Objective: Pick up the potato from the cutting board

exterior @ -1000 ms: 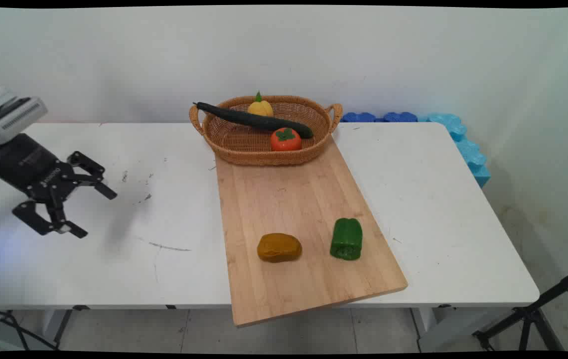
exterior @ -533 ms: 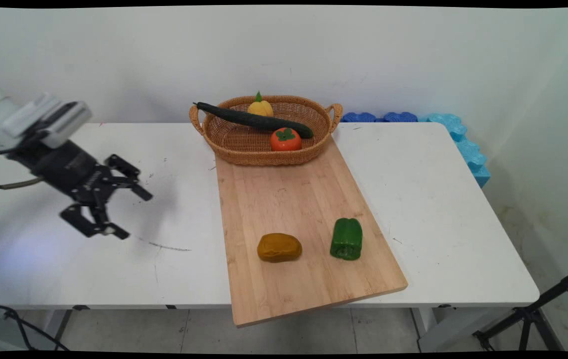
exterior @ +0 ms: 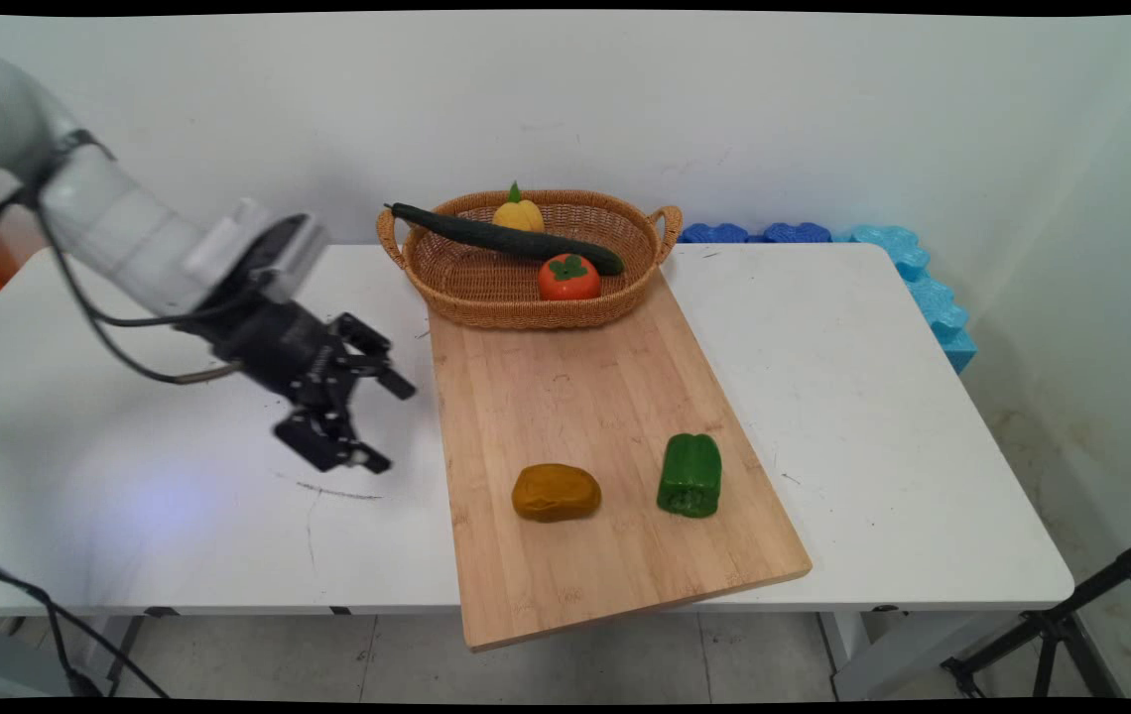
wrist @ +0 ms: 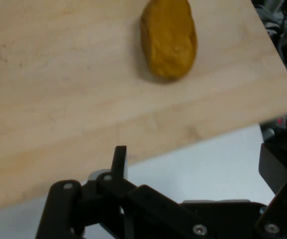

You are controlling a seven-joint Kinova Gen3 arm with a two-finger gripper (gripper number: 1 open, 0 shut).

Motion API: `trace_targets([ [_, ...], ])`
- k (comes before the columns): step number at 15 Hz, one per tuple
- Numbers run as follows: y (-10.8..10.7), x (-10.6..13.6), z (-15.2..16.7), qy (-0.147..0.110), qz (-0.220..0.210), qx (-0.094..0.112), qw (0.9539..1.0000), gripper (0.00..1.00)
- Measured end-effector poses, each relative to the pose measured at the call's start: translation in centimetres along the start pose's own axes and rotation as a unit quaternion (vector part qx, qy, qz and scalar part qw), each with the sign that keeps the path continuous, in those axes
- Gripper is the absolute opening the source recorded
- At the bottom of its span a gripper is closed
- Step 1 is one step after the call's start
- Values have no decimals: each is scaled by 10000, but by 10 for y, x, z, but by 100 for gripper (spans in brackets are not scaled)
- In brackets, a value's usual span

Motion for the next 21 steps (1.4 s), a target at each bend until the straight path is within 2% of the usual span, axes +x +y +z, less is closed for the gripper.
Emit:
trace_targets([
  [6,-6,40,53,-46,-302,99,9995,100],
  [12,-6,64,98,-116,-523,89,9985,100],
  [21,-4,83,150,-226,-691,116,9973,100],
])
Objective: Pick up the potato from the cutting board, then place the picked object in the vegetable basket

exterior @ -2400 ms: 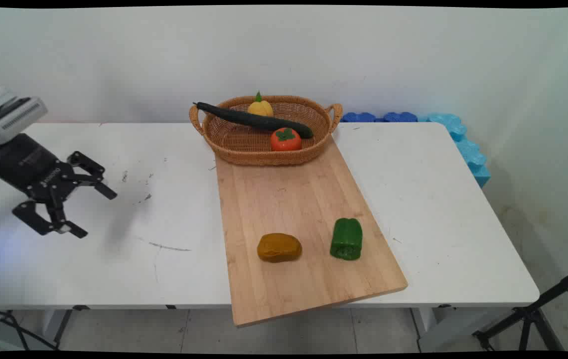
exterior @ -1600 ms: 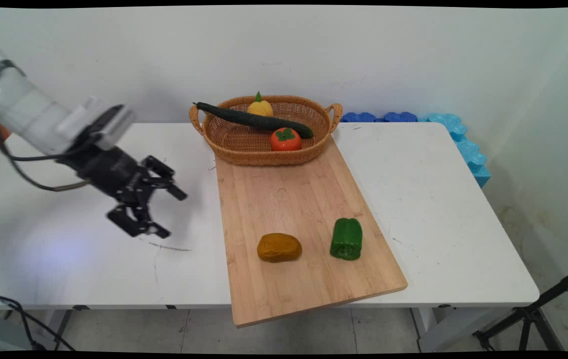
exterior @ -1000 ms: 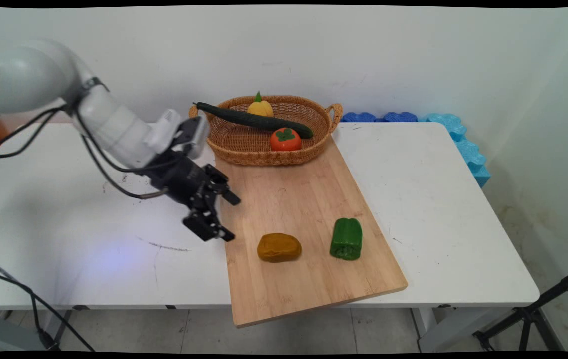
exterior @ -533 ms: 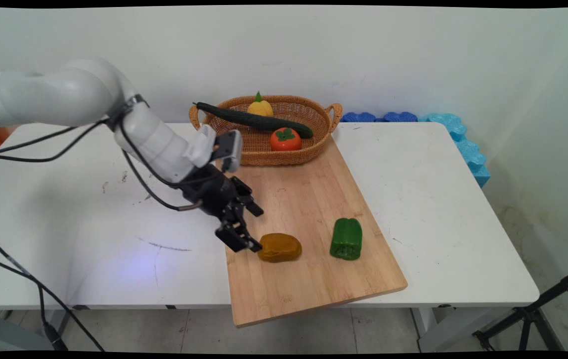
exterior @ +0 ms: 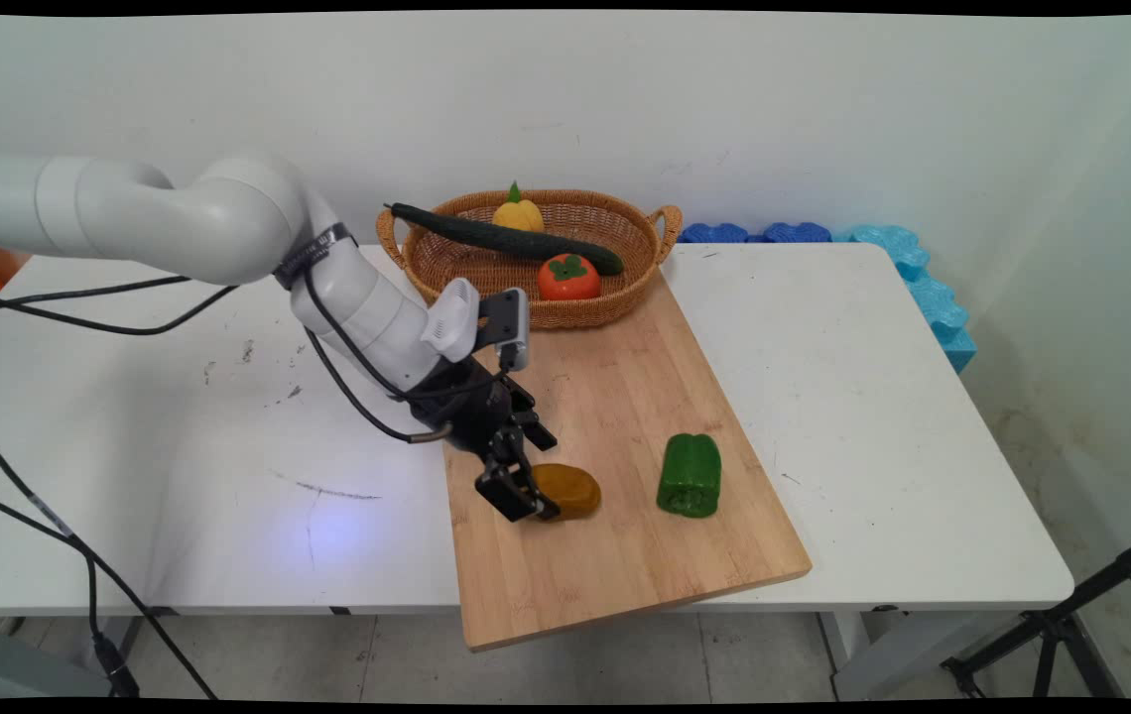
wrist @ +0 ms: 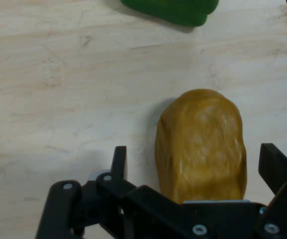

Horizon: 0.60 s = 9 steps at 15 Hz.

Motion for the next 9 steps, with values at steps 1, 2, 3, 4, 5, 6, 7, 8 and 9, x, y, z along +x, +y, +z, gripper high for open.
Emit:
trace_targets([
  [1,0,1,3,-5,-3,6,10000,100],
  [2,1,2,6,-12,-1,14,10000,100],
  [3,1,3,8,-19,4,19,10000,0],
  [4,1,3,10,-25,14,25,10000,0],
  [5,2,3,11,-32,30,33,10000,0],
  [6,2,4,12,-37,60,43,10000,0],
  [7,3,4,13,-43,91,48,9999,0],
  [8,3,4,12,-47,130,56,9999,0],
  [9,3,4,11,-47,171,70,9998,0],
])
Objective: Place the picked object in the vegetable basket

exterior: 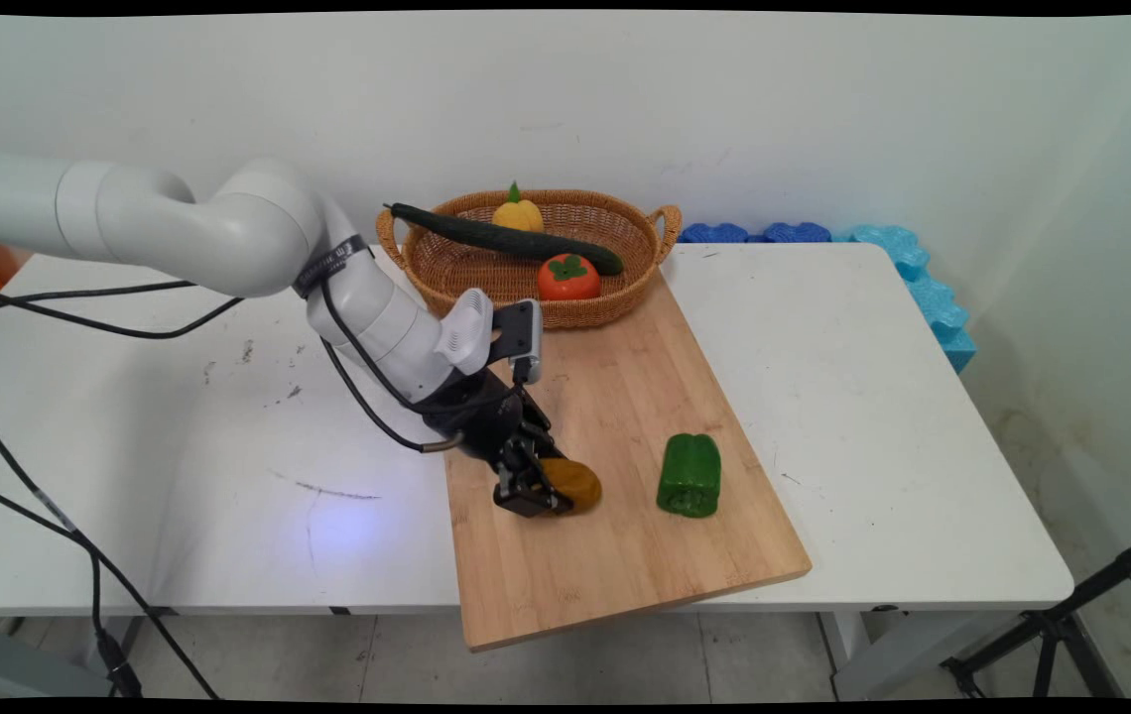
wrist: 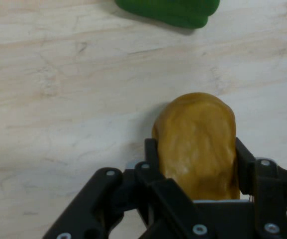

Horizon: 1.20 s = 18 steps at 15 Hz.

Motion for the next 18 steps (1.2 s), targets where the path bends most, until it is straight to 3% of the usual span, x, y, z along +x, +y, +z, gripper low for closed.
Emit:
trace_targets([
  [6,-5,10,-25,119,112,173,9997,0],
  [10,-20,24,-52,274,84,385,9988,0],
  [18,-86,38,-103,414,32,1068,9934,0],
])
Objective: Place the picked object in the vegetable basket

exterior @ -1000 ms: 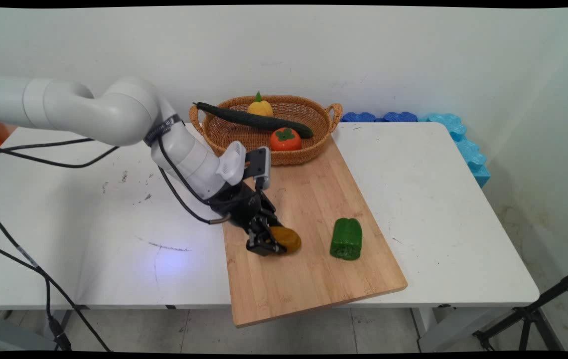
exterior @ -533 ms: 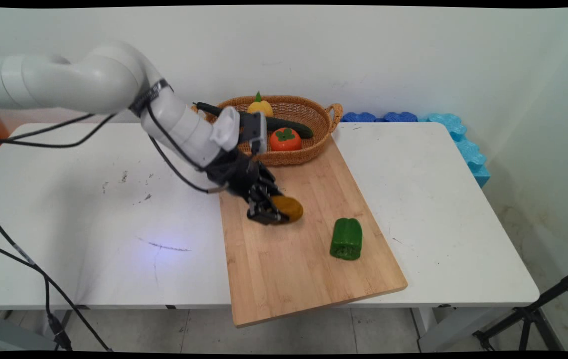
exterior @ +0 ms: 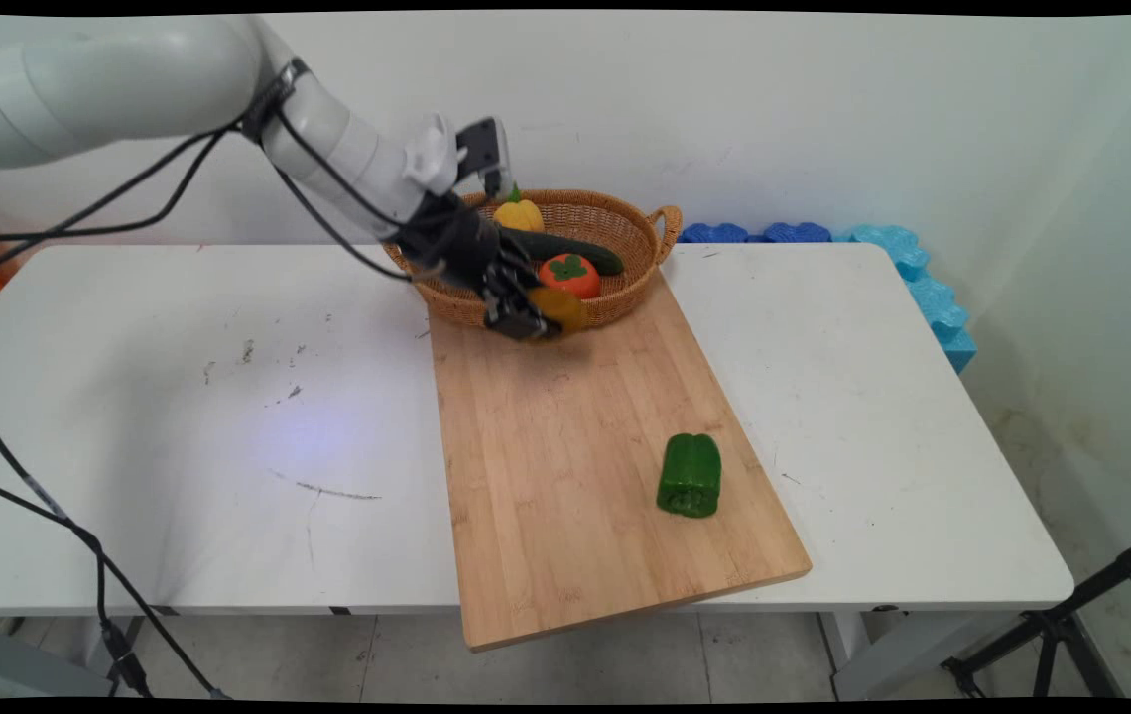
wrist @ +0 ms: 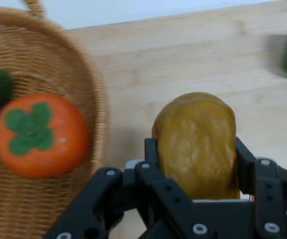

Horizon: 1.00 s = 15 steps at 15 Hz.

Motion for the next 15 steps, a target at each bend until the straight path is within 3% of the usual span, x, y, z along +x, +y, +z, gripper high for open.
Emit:
trace_targets([
  [8,-63,-7,-9,-92,-17,579,9983,0],
  [15,-89,-22,-4,-213,-114,790,9966,0],
])
